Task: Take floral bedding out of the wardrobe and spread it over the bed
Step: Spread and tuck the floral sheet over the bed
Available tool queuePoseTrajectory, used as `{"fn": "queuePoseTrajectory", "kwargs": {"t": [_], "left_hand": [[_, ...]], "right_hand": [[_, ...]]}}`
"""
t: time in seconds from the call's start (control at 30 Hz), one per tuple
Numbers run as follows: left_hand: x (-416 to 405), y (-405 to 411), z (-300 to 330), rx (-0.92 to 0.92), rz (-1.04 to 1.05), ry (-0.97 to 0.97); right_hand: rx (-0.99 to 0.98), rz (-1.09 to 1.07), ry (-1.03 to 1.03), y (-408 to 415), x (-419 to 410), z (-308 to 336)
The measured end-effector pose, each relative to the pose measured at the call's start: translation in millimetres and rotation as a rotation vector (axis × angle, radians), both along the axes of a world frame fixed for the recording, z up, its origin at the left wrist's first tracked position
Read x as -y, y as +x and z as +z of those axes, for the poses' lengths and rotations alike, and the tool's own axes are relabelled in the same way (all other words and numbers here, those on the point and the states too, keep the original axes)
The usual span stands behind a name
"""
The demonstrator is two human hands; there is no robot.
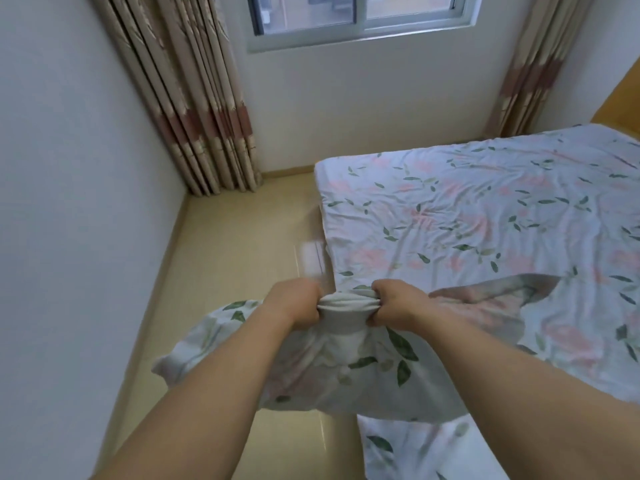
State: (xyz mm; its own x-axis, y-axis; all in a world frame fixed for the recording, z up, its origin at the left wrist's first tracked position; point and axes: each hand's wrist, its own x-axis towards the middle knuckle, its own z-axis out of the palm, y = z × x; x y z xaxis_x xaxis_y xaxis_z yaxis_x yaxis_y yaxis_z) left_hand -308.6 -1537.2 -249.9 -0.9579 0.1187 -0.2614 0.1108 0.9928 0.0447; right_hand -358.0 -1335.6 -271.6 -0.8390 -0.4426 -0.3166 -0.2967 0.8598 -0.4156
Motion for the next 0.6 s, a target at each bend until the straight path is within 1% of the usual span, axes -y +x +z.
{"fn": "queuePoseTrajectory", "kwargs": {"t": [0.2, 0.33, 0.47, 0.6], "left_hand": [[133, -14, 18, -0.016, -0.028, 0.025], [201, -47, 26, -0.068, -0.04, 0.032], [251, -88, 10, -0.085, -0.009, 0.028], [294, -151, -17, -0.044, -0.008, -0.002]], "right_hand": [[-0.061, -0.023, 0.027, -1, 128, 18], [-0.131, -0.017, 0.04, -31, 196, 26], [-0.225, -0.007, 0.044, -71, 245, 10], [-0.201, 0.005, 0.04, -134, 289, -21]]}}
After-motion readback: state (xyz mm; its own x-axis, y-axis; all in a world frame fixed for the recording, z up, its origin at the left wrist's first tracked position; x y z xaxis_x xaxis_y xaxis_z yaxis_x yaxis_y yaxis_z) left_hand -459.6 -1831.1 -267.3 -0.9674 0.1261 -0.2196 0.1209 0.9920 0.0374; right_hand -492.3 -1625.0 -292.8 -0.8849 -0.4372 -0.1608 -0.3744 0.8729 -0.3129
